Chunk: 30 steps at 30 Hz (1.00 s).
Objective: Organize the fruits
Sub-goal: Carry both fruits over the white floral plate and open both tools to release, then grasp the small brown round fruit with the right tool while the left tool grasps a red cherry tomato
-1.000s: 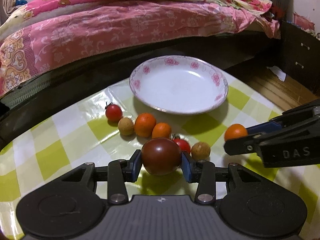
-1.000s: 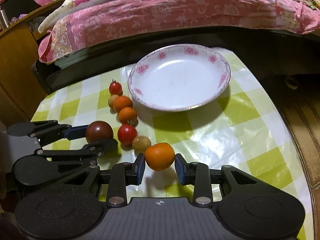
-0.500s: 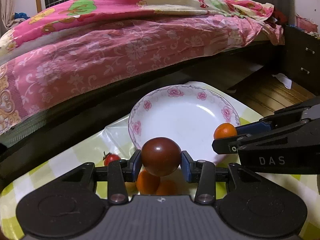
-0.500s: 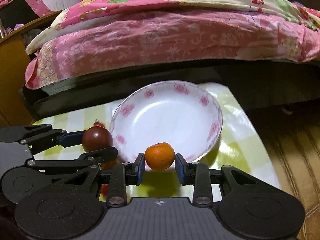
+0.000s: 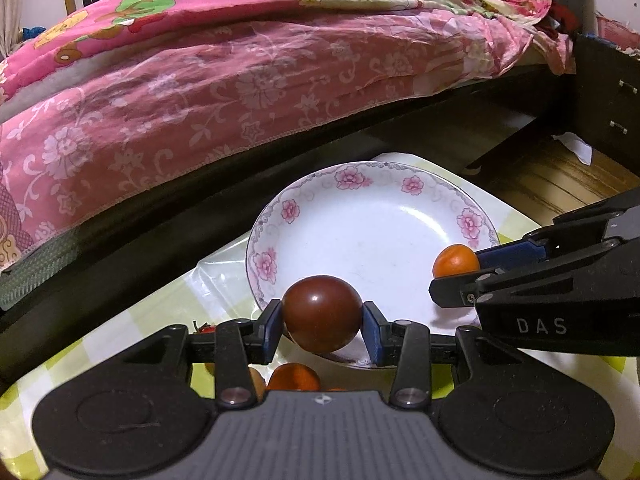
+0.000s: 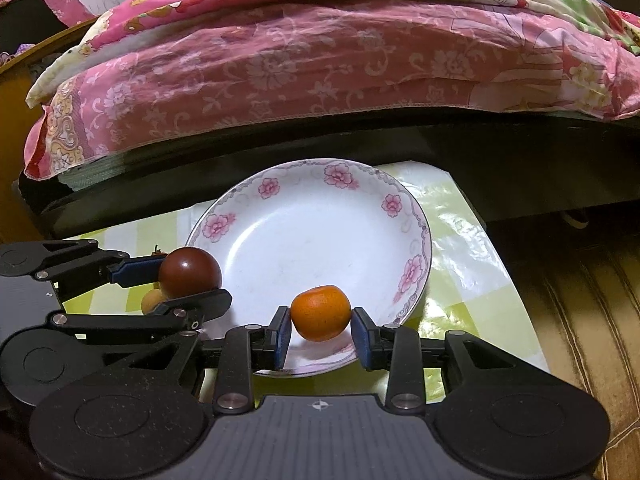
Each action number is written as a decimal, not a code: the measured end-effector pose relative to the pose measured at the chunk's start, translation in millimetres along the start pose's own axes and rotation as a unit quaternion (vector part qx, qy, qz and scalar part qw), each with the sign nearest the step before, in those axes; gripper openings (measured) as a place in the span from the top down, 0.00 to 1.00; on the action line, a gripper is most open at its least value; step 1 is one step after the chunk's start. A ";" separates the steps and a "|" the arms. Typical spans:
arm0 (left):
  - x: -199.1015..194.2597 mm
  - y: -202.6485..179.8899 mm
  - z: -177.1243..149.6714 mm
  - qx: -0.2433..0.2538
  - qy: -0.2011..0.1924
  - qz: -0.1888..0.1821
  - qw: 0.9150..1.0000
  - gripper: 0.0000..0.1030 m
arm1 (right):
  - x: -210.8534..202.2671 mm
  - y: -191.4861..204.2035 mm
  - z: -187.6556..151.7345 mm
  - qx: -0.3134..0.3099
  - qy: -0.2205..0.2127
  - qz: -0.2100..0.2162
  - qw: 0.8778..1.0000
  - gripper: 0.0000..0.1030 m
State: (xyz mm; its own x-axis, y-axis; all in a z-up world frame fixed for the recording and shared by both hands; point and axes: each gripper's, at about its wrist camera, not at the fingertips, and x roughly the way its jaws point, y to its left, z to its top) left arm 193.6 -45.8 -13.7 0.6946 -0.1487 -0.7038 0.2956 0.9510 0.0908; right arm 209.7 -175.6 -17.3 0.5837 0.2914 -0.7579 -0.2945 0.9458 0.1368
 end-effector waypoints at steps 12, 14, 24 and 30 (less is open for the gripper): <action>-4.1 4.9 3.8 -0.009 -0.009 0.010 1.000 0.48 | -2.1 -4.5 3.6 0.007 -0.007 -0.002 1.000 0.62; -9.0 6.4 4.5 -0.012 -0.014 0.009 1.000 0.48 | -4.9 -4.7 4.0 0.008 -0.012 -0.005 1.000 0.62; -59.2 23.0 -1.5 -0.026 -0.028 0.009 0.999 0.48 | -46.2 6.3 10.2 0.006 -0.045 0.000 0.999 0.62; -90.8 29.4 -25.3 -0.042 -0.017 0.004 0.999 0.48 | -68.3 16.4 -6.7 0.002 -0.037 0.003 0.999 0.62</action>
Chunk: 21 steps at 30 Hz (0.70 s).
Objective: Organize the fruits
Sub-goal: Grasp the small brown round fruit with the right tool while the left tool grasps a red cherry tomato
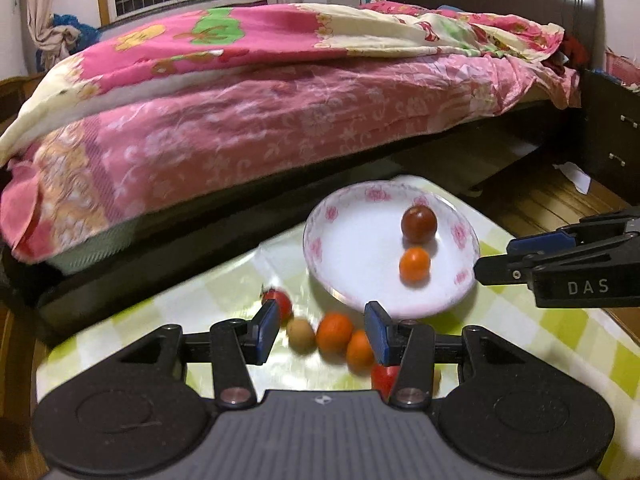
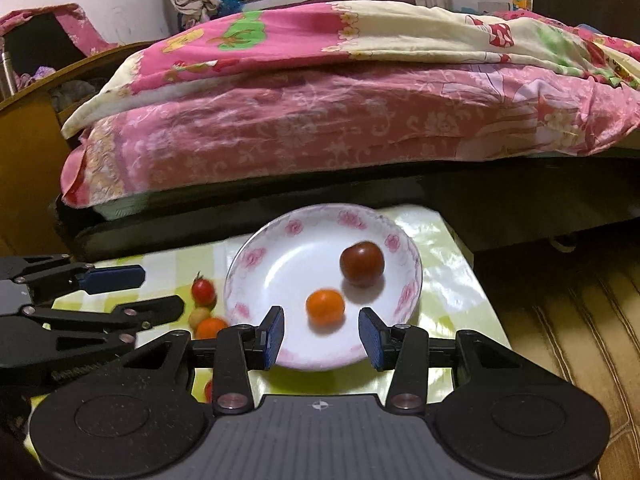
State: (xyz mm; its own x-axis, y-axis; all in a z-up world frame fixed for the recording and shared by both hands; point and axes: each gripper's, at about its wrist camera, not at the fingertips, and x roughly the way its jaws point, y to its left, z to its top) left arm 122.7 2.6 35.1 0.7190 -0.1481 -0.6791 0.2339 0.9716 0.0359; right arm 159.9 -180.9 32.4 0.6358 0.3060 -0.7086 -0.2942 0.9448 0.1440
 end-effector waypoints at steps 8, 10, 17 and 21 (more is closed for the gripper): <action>-24.8 -1.2 -32.8 -0.028 0.023 -0.021 0.999 0.48 | -19.7 20.7 -36.1 -0.011 0.038 0.012 0.999 0.61; -24.0 -3.1 -38.1 -0.030 0.029 -0.027 0.999 0.48 | -20.8 26.1 -42.8 -0.018 0.044 0.014 0.999 0.61; -16.0 0.6 -41.3 -0.040 0.034 -0.037 0.998 0.48 | 4.9 34.8 -53.8 -0.054 0.063 0.024 0.996 0.61; -9.0 3.1 -43.5 -0.043 0.043 -0.043 0.997 0.48 | 18.5 35.6 -55.3 -0.070 0.070 0.034 0.995 0.61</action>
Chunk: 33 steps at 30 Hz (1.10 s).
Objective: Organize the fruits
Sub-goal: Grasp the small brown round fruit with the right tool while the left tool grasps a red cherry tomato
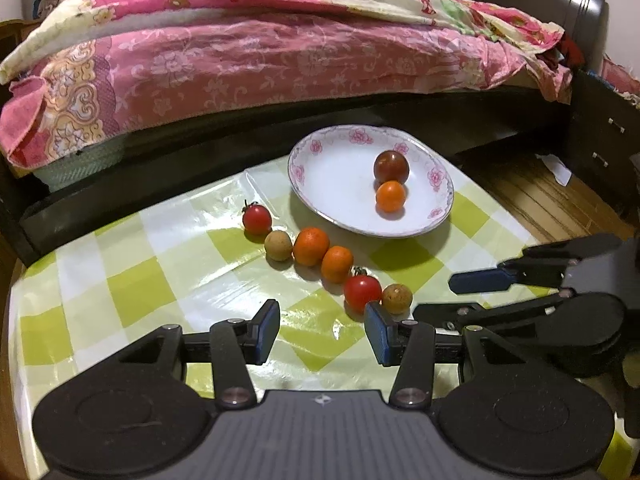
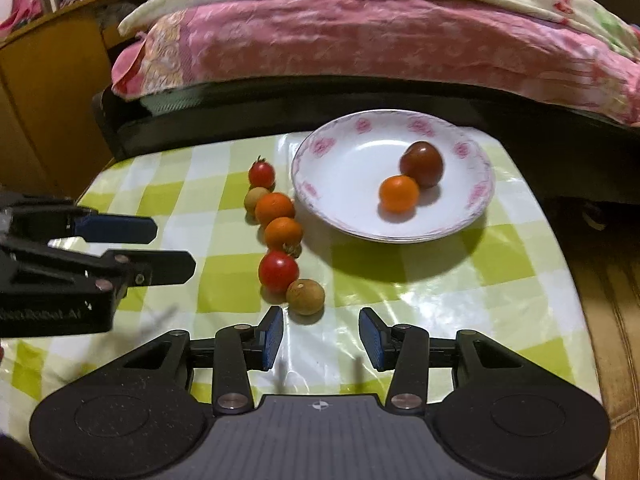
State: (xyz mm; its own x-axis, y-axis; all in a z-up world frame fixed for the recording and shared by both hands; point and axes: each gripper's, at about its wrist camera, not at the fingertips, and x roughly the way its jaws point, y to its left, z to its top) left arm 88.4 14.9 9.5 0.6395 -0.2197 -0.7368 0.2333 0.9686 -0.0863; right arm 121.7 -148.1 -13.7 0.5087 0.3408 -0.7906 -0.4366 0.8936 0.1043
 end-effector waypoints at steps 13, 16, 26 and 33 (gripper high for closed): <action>16.4 2.3 1.1 0.002 0.018 -0.019 1.000 0.48 | 34.2 -3.0 6.5 -0.009 0.016 0.035 0.999 0.63; 19.6 3.5 0.2 0.001 0.020 -0.019 1.000 0.48 | 35.9 -1.3 7.1 -0.020 0.011 0.034 0.999 0.68; 30.2 0.9 -0.5 0.010 0.028 -0.016 0.999 0.48 | 35.0 1.5 6.7 -0.029 0.011 0.018 0.999 0.79; 31.9 -0.6 0.7 0.014 0.025 -0.014 0.999 0.48 | 28.0 -1.2 9.2 -0.026 0.009 -0.004 1.000 0.79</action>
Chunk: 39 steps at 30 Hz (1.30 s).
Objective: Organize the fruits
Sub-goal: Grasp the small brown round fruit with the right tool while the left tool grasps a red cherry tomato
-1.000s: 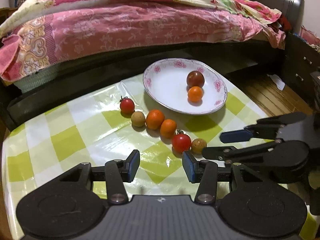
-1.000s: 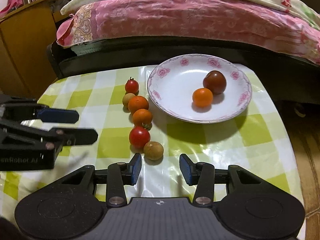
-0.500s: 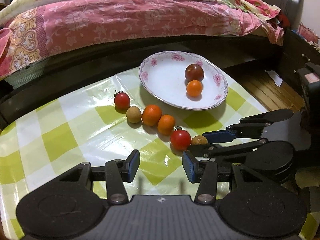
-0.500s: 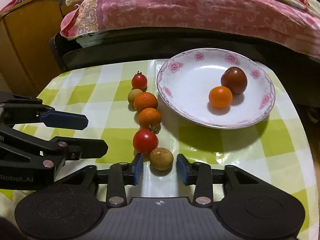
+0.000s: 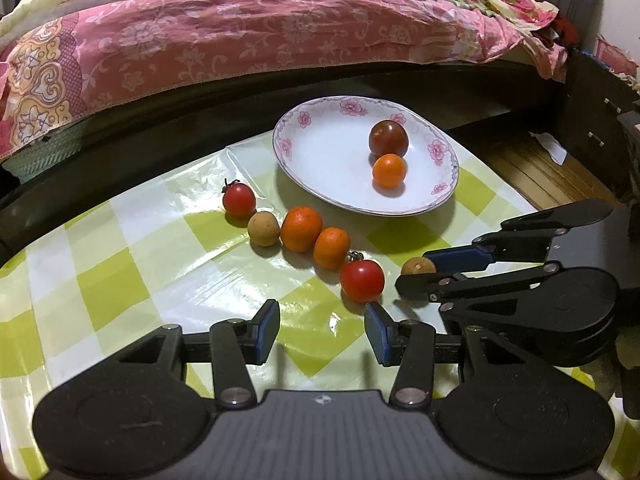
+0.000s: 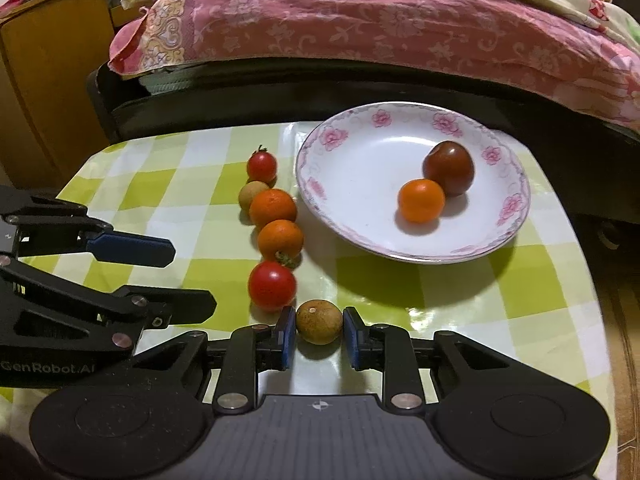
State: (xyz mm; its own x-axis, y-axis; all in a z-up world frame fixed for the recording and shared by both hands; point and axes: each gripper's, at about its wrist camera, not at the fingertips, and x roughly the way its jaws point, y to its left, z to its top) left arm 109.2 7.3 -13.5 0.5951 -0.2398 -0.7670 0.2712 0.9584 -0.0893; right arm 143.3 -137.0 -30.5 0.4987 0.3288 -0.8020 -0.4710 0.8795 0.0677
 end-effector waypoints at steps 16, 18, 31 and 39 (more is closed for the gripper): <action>12.6 -13.2 -0.4 0.024 -0.001 -0.002 1.000 0.48 | -6.8 -6.2 -3.1 -0.007 0.001 -0.048 0.999 0.79; 14.6 -14.9 -0.2 0.028 -0.005 0.001 1.000 0.48 | -8.2 -7.7 -4.9 -0.006 0.001 -0.050 0.999 0.79; 30.3 -21.4 5.4 0.031 -0.023 -0.002 0.999 0.48 | -18.6 -26.1 -12.1 0.039 0.003 -0.046 0.998 0.79; 43.0 -34.1 9.0 0.040 -0.014 -0.019 0.999 0.48 | -22.9 -31.2 -11.2 0.060 0.000 -0.049 0.997 0.79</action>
State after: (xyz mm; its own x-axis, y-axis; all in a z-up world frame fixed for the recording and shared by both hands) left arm 132.4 -37.1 -37.7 0.6044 -0.2815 -0.7453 0.3524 0.9335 -0.0668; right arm 138.4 -175.8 -20.9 0.5373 0.2397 -0.8086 -0.3301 0.9420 0.0599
